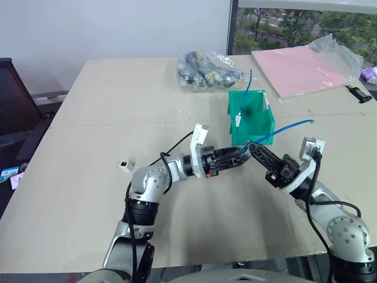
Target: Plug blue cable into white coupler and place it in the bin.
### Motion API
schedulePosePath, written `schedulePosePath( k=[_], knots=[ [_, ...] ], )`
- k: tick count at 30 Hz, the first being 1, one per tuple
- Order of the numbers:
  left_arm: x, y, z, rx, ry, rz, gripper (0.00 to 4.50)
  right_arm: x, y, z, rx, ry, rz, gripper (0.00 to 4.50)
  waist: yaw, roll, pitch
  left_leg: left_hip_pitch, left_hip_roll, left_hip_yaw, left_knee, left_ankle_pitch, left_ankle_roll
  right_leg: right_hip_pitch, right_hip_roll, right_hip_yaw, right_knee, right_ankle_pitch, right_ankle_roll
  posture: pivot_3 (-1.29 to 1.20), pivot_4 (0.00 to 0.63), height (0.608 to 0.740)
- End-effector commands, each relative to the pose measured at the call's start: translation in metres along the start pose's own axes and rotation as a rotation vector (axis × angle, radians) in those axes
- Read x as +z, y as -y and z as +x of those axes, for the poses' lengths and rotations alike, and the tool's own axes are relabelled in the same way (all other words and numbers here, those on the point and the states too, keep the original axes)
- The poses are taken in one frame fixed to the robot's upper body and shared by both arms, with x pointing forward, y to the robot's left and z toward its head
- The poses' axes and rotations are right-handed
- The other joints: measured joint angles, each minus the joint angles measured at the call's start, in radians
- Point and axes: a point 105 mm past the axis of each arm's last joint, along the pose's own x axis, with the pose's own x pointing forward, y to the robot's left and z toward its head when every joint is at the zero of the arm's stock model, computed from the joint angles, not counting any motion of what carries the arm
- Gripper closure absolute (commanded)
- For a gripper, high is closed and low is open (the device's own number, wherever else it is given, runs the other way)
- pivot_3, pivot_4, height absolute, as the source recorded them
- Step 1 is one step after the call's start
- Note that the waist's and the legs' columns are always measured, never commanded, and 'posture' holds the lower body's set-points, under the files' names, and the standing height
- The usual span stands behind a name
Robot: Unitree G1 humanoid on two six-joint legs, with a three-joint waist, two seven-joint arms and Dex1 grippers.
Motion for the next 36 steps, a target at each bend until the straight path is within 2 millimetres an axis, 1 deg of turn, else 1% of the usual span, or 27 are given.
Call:
schedulePosePath(
  k=[1, 3, 4, 6, 8, 10, 12, 15, 16, 17, 19, 20, 22, 23, 25, 27, 29, 31, 33, 34, 36],
  knots=[
    [0.004, 0.017, -0.009, 0.078, -0.030, 0.189, 0.68, 0.022, 0.004, -0.007, 0.005, 0.039, -0.058, 4.50, 0.000, 0.000, 0.000, 0.000, 0.000, 0.001, -0.001, 0.000, 0.000, 0.000, 0.000, 0.001, 0.000, 0.000, 0.000, 0.00, 0.150, 0.728],
    [0.007, 0.019, -0.017, 0.174, -0.033, 0.292, 0.68, 0.030, 0.007, -0.009, 0.004, 0.048, -0.080, 4.50, 0.001, 0.001, 0.000, 0.000, 0.000, 0.001, -0.003, 0.000, 0.000, -0.001, 0.000, 0.002, -0.001, 0.000, 0.000, 0.00, 0.150, 0.728],
    [0.013, 0.017, -0.022, 0.254, -0.014, 0.366, 0.68, 0.032, 0.008, -0.009, 0.006, 0.042, -0.100, 4.50, 0.003, 0.001, 0.000, 0.000, 0.000, 0.001, -0.003, 0.000, 0.000, -0.001, 0.000, 0.002, -0.001, 0.000, 0.000, 0.00, 0.150, 0.728],
    [0.033, 0.013, -0.036, 0.442, 0.057, 0.528, 0.68, 0.034, 0.008, -0.009, 0.020, 0.007, -0.149, 4.50, 0.005, 0.001, 0.000, 0.000, 0.001, 0.001, -0.003, 0.000, 0.000, -0.001, 0.000, 0.002, -0.001, 0.000, 0.000, 0.00, 0.150, 0.728],
    [0.048, 0.013, -0.049, 0.600, 0.100, 0.656, 0.68, 0.034, 0.008, -0.009, 0.034, -0.021, -0.181, 4.50, 0.005, 0.001, 0.000, 0.000, 0.001, 0.001, -0.003, 0.000, 0.000, -0.001, 0.000, 0.002, -0.001, 0.000, 0.000, 0.00, 0.150, 0.728],
    [0.057, 0.018, -0.071, 0.795, 0.142, 0.784, 0.68, 0.034, 0.010, -0.008, 0.043, -0.036, -0.199, 4.50, 0.002, 0.001, 0.000, 0.000, 0.001, 0.002, -0.003, 0.000, 0.000, -0.001, 0.000, 0.002, -0.001, 0.000, 0.000, 0.00, 0.150, 0.728],
    [0.060, 0.027, -0.090, 0.959, 0.186, 0.860, 0.68, 0.034, 0.012, -0.006, 0.050, -0.046, -0.209, 4.50, 0.000, 0.001, 0.000, 0.000, 0.001, 0.003, -0.004, 0.000, 0.000, -0.001, 0.000, 0.003, -0.003, 0.000, 0.000, 0.00, 0.150, 0.728],
    [0.047, 0.043, -0.123, 1.235, 0.184, 0.929, 0.68, 0.034, 0.015, -0.003, 0.065, -0.051, -0.205, 4.50, 0.002, 0.001, 0.001, 0.000, 0.001, 0.003, -0.006, 0.000, 0.000, -0.002, 0.000, 0.004, -0.003, 0.000, 0.000, 0.00, 0.150, 0.728],
    [0.043, 0.049, -0.131, 1.311, 0.183, 0.939, 0.68, 0.034, 0.016, -0.001, 0.073, -0.055, -0.204, 4.50, 0.005, 0.000, 0.001, 0.000, 0.001, 0.003, -0.006, 0.000, 0.000, -0.002, 0.000, 0.004, -0.003, 0.000, 0.000, 0.00, 0.150, 0.728],
    [0.040, 0.053, -0.136, 1.355, 0.183, 0.944, 0.68, 0.033, 0.016, -0.001, 0.078, -0.058, -0.203, 4.50, 0.008, 0.000, 0.001, 0.000, 0.001, 0.003, -0.006, 0.000, 0.000, -0.002, 0.000, 0.003, -0.003, 0.000, 0.000, 0.00, 0.150, 0.728],
    [0.018, 0.059, -0.152, 1.488, 0.158, 0.864, 0.68, 0.032, 0.015, 0.003, 0.098, -0.070, -0.205, 4.50, 0.017, 0.000, 0.001, 0.000, 0.001, 0.003, -0.006, 0.000, 0.000, -0.002, -0.001, 0.003, -0.003, 0.000, 0.000, 0.00, 0.150, 0.728],
    [0.003, 0.060, -0.165, 1.569, 0.142, 0.797, 0.68, 0.031, 0.014, 0.005, 0.109, -0.076, -0.206, 4.50, 0.019, 0.000, 0.001, 0.000, 0.001, 0.003, -0.005, 0.000, 0.000, -0.001, -0.001, 0.003, -0.003, -0.002, -0.002, 0.00, 0.150, 0.728],
    [-0.017, 0.058, -0.186, 1.682, 0.116, 0.713, 0.68, 0.029, 0.011, 0.009, 0.127, -0.080, -0.205, 4.50, 0.023, -0.001, 0.001, 0.000, 0.001, 0.004, -0.004, -0.001, 0.000, -0.001, -0.002, 0.003, -0.004, -0.002, -0.003, 0.00, 0.150, 0.728],
    [-0.026, 0.053, -0.196, 1.716, 0.097, 0.680, 0.68, 0.028, 0.008, 0.010, 0.133, -0.079, -0.202, 4.50, 0.026, -0.001, 0.001, 0.000, 0.001, 0.004, -0.004, -0.003, -0.003, -0.001, -0.002, 0.002, -0.004, -0.003, -0.003, 0.00, 0.150, 0.728],
    [-0.039, 0.043, -0.210, 1.751, 0.070, 0.642, 0.68, 0.024, 0.005, 0.012, 0.142, -0.080, -0.198, 4.50, 0.031, -0.001, 0.001, 0.000, 0.001, 0.003, -0.004, -0.003, -0.004, -0.001, -0.002, 0.000, -0.004, -0.005, 0.000, 0.00, 0.150, 0.728],
    [-0.045, 0.032, -0.218, 1.766, 0.071, 0.614, 0.68, 0.022, 0.003, 0.013, 0.143, -0.081, -0.196, 4.50, 0.032, -0.001, 0.001, -0.001, 0.001, 0.001, -0.003, -0.003, -0.004, -0.001, -0.002, -0.003, -0.003, -0.005, 0.001, 0.00, 0.150, 0.728],
    [-0.052, 0.021, -0.221, 1.783, 0.067, 0.572, 0.68, 0.022, 0.005, 0.012, 0.137, -0.079, -0.197, 4.50, 0.030, -0.001, 0.001, -0.001, 0.001, 0.001, -0.002, -0.003, -0.004, -0.001, -0.001, -0.003, -0.003, -0.004, 0.002, 0.00, 0.150, 0.728],
    [-0.057, 0.011, -0.214, 1.759, 0.054, 0.564, 0.68, 0.022, 0.006, 0.012, 0.132, -0.075, -0.202, 4.50, 0.027, -0.002, 0.001, -0.001, 0.001, 0.001, -0.002, -0.003, -0.004, -0.001, -0.002, -0.003, -0.003, -0.002, 0.003, 0.00, 0.150, 0.728],
    [-0.060, 0.003, -0.206, 1.741, 0.057, 0.546, 0.68, 0.024, 0.006, 0.013, 0.130, -0.070, -0.205, 4.50, 0.025, -0.002, 0.001, -0.001, 0.000, 0.002, -0.002, -0.002, -0.002, -0.001, -0.002, -0.002, -0.004, 0.000, 0.001, 0.00, 0.150, 0.728],
    [-0.062, -0.003, -0.206, 1.753, 0.060, 0.539, 0.68, 0.025, 0.006, 0.014, 0.130, -0.068, -0.206, 4.50, 0.026, -0.002, 0.001, -0.001, 0.000, 0.003, -0.002, -0.001, 0.001, -0.001, -0.002, -0.001, -0.004, 0.000, 0.001, 0.00, 0.150, 0.728],
    [-0.063, -0.009, -0.206, 1.775, 0.063, 0.534, 0.68, 0.025, 0.006, 0.015, 0.130, -0.065, -0.207, 4.50, 0.028, -0.002, 0.001, -0.001, 0.000, 0.002, -0.003, -0.001, 0.001, -0.002, -0.002, -0.002, -0.003, 0.000, 0.001, 0.00, 0.150, 0.728]
  ],
)
